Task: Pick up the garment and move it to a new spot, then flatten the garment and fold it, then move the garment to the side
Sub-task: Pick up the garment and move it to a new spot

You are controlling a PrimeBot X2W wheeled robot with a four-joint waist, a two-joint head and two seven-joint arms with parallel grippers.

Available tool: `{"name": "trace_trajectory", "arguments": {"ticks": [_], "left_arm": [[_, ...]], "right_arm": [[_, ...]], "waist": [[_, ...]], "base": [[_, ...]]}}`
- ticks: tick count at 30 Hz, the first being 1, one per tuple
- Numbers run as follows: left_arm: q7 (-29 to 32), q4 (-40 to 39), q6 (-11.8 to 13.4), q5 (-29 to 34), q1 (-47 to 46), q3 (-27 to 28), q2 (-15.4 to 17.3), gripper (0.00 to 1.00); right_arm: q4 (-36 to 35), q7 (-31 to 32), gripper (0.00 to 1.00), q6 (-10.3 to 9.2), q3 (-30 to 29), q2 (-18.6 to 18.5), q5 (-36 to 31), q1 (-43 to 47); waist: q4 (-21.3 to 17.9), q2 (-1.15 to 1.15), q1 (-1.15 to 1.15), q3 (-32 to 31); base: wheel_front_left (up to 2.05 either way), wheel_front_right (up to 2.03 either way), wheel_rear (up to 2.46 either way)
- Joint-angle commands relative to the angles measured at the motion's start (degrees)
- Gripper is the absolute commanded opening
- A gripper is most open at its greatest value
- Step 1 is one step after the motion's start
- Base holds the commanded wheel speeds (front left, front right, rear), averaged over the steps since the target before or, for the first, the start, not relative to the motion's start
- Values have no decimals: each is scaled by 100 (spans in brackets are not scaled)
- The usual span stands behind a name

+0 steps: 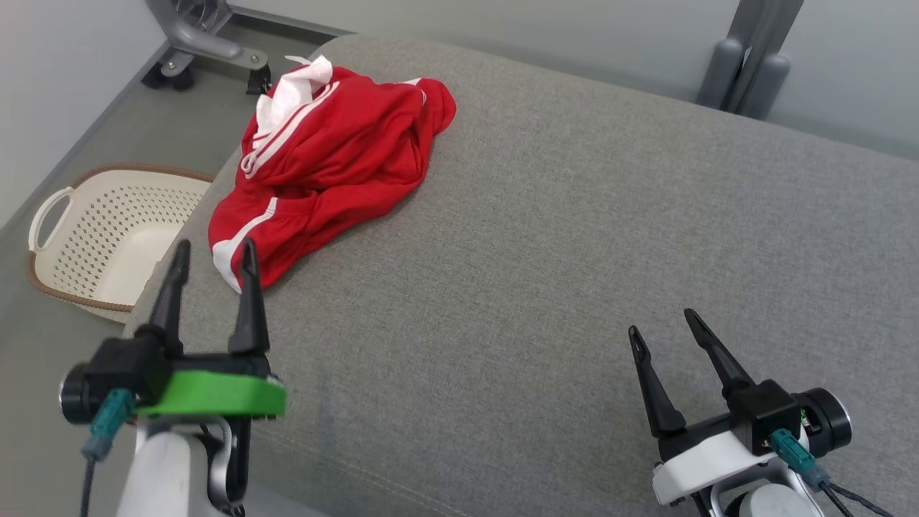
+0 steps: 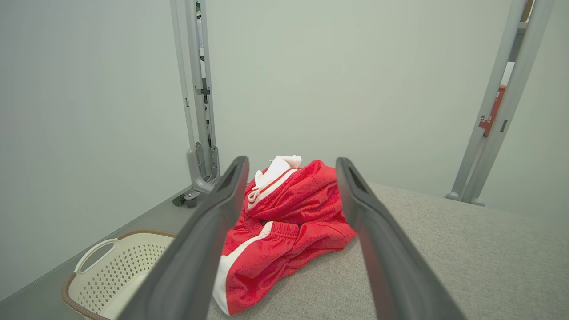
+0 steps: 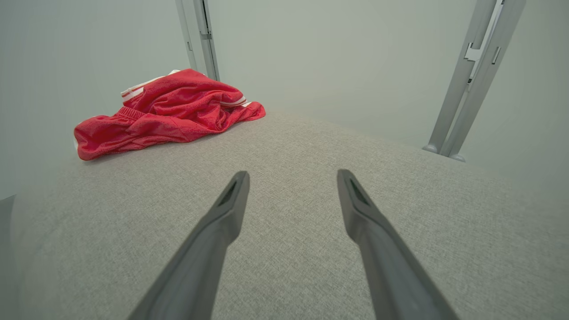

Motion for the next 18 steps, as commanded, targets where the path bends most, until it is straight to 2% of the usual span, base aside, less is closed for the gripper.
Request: {"name": "trace_trajectory", "arguments": {"ticks": [1, 5, 12, 18], "left_arm": [[1, 141, -15, -22, -374, 98, 28, 100], [206, 1054, -50, -224, -1537, 268, 224, 100], [1883, 2842, -123, -695, -3649, 209, 861, 100], [2818, 3899, -147, -1346, -4839, -115, 1098, 100]], "right_arm": [[43, -20, 100, -8, -1, -30, -87, -98], [75, -20, 100, -8, -41, -30, -240, -293], [40, -20, 100, -8, -101, -29, -529, -525], [-48, -20, 100, -8, -97, -30, -683, -663]], "waist": [[-118, 0, 0, 538], [-268, 0, 0, 833], [-566, 0, 0, 1352], [-777, 0, 0, 1753]], "base": [[0, 0, 0], [0, 0, 0], [0, 0, 0], [0, 0, 0]]}}
